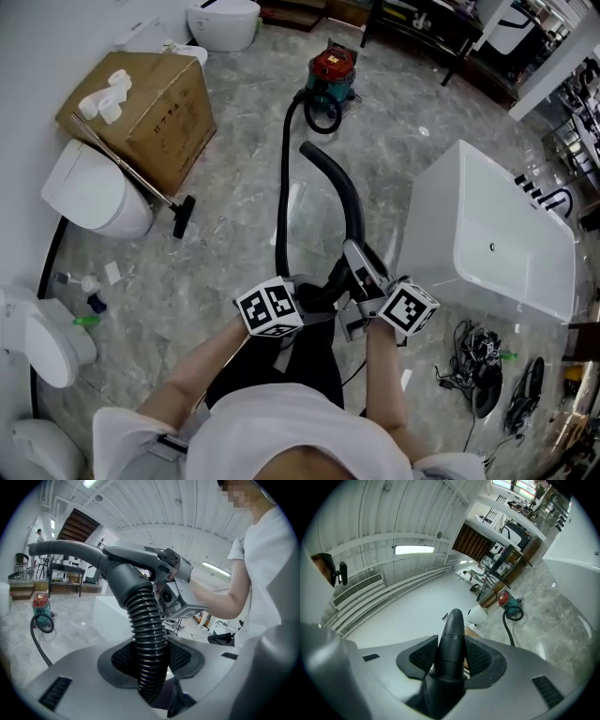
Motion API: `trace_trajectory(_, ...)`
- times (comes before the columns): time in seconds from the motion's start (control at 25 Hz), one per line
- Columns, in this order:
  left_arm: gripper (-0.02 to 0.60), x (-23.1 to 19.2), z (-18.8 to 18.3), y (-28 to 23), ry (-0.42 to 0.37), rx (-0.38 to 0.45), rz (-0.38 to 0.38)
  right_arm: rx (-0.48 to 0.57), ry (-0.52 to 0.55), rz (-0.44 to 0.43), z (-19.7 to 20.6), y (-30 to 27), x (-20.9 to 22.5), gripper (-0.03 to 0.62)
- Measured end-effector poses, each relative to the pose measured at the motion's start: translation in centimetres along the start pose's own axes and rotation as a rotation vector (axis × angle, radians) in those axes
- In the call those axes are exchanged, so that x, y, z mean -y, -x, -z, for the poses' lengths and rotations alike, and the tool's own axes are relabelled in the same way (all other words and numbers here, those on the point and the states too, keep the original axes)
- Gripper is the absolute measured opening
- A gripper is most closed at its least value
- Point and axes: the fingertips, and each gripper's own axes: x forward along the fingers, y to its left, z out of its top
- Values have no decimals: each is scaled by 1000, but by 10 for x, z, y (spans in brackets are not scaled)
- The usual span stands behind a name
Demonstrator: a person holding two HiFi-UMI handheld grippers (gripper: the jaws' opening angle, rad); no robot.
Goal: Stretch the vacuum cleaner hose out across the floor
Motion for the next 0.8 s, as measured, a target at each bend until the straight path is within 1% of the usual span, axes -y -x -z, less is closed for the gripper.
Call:
trace_trajectory(0.12, 163, 26, 18, 15, -21, -6, 14, 18, 0, 16, 26, 15, -18, 184)
trace_trajectory(0.28, 164, 58, 37, 28, -36, -3, 33, 40, 21, 6, 50, 32, -44, 184)
trace_trajectory(0.44, 163, 87, 54, 35, -57, -20, 74, 71, 9, 28, 73, 56, -51, 184)
trace_trajectory(0.56, 163, 100, 57, 33, -79, -34, 93, 96, 13, 33, 74, 71, -58, 184)
trace_trajectory(0.68, 163, 109, 50, 23, -86, -34, 106, 108, 29, 43, 66, 90, -54, 184)
trace_trajectory(0.8, 161, 118, 36, 12, -79, -6, 128, 113, 16, -15, 51, 100, -64, 184)
